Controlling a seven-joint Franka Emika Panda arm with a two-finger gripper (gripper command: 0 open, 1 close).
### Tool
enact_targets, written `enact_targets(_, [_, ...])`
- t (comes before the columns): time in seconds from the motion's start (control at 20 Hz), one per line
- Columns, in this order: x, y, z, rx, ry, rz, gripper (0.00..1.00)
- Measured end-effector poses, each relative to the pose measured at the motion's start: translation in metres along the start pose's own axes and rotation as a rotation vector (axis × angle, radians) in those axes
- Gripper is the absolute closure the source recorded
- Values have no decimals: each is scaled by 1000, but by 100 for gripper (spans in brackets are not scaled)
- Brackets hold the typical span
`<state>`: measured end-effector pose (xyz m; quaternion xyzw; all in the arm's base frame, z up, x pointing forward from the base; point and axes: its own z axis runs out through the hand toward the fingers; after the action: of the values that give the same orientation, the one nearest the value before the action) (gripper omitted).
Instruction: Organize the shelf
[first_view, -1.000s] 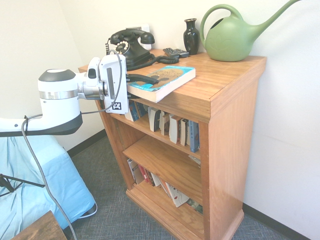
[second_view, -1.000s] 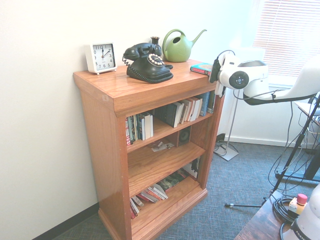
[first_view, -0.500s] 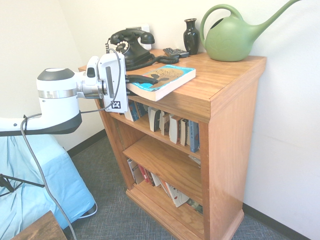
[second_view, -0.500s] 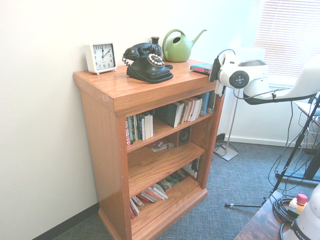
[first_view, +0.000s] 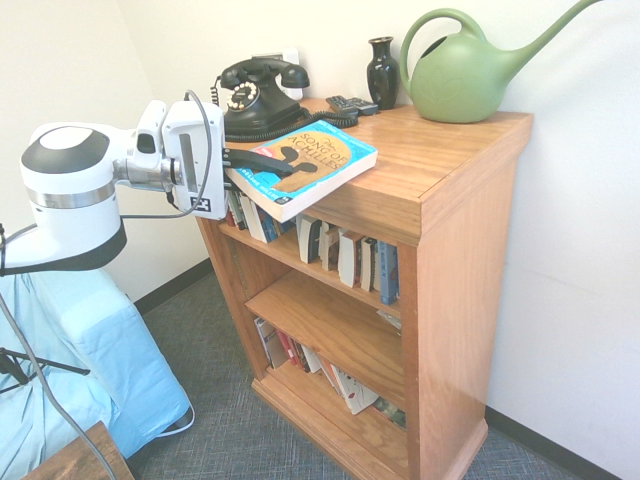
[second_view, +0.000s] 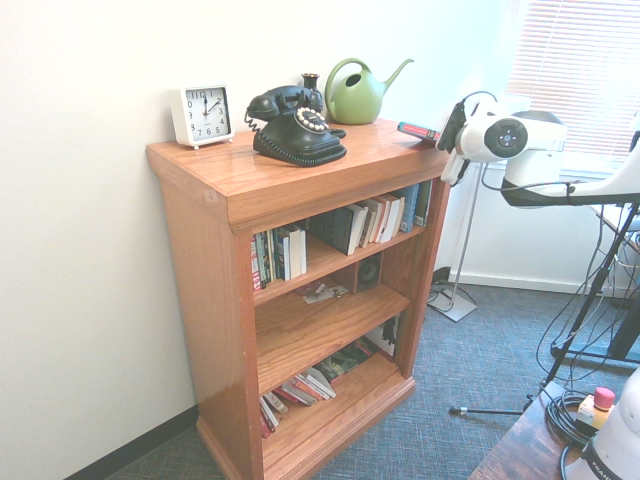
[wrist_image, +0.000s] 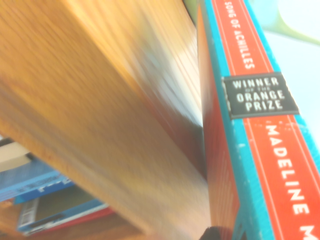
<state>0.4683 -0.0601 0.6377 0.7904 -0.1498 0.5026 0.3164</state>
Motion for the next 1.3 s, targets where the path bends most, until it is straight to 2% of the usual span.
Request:
enact_targets(0.55, [-65, 72, -106, 115, -98, 258, 100])
enact_targets(0.8, [-115, 84, -130, 180, -177, 327, 100])
enact_targets(1.0, [-129, 65, -130, 235, -221, 328, 100])
enact_targets(1.3, [-140, 9, -133, 342, -299, 306, 100])
